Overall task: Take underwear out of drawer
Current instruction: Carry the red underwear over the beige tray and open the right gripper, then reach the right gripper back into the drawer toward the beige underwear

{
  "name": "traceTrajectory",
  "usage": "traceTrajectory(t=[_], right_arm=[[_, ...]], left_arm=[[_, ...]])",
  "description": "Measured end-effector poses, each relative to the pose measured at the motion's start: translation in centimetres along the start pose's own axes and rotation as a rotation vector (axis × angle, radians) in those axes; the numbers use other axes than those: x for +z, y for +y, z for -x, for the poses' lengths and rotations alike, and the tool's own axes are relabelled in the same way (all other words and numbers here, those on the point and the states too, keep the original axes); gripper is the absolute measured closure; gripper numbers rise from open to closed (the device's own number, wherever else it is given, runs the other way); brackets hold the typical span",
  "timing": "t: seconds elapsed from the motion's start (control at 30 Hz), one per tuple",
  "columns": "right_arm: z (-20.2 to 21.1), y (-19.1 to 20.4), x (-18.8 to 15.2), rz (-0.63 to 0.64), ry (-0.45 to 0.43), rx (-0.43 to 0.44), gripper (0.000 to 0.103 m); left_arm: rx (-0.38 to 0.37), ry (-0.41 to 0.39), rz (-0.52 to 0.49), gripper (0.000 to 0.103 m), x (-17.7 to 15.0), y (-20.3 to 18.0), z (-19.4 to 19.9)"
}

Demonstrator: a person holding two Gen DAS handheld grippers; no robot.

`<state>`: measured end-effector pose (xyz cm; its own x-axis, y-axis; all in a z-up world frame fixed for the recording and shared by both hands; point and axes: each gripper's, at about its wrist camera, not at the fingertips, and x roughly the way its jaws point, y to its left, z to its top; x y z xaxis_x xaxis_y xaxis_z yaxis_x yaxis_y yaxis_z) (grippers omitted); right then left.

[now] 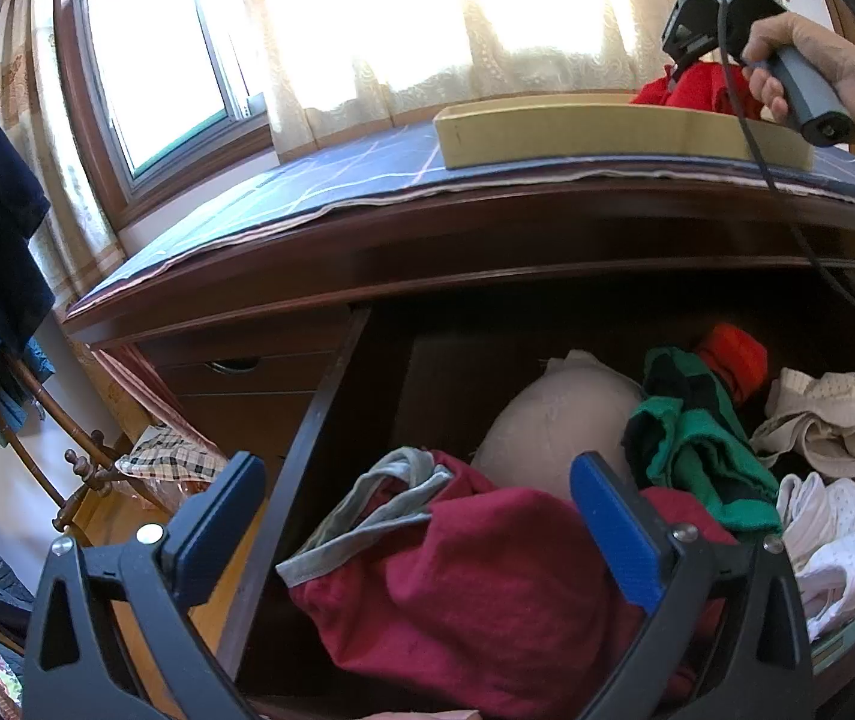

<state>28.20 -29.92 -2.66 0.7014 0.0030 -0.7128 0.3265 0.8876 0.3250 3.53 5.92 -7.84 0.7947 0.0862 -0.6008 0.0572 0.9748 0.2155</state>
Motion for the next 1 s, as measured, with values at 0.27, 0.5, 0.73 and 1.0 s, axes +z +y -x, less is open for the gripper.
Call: traceTrajectory(t=[0.27, 0.5, 0.73, 1.0], right_arm=[[0.8, 0.0, -0.3, -0.056, 0.017, 0.109, 0.038], [9.3, 2.4, -2.0, 0.061, -0.129, 0.265, 0.038], [15.5, 3.3, -9.7, 0.231, -0.162, 0.310, 0.038], [18.5, 0.4, -18.3, 0.389, -0.182, 0.223, 0.038]], left_arm=[[-0.004, 0.001, 0.000, 0.000, -0.1, -0.1, -0.1], [-0.005, 0.005, 0.006, 0.000, -0.1, -0.1, -0.3], [-0.010, -0.002, 0.010, 0.000, -0.1, 0.0, -0.3], [-0.003, -0.019, 0.003, 0.000, -0.4, -0.1, 0.2]])
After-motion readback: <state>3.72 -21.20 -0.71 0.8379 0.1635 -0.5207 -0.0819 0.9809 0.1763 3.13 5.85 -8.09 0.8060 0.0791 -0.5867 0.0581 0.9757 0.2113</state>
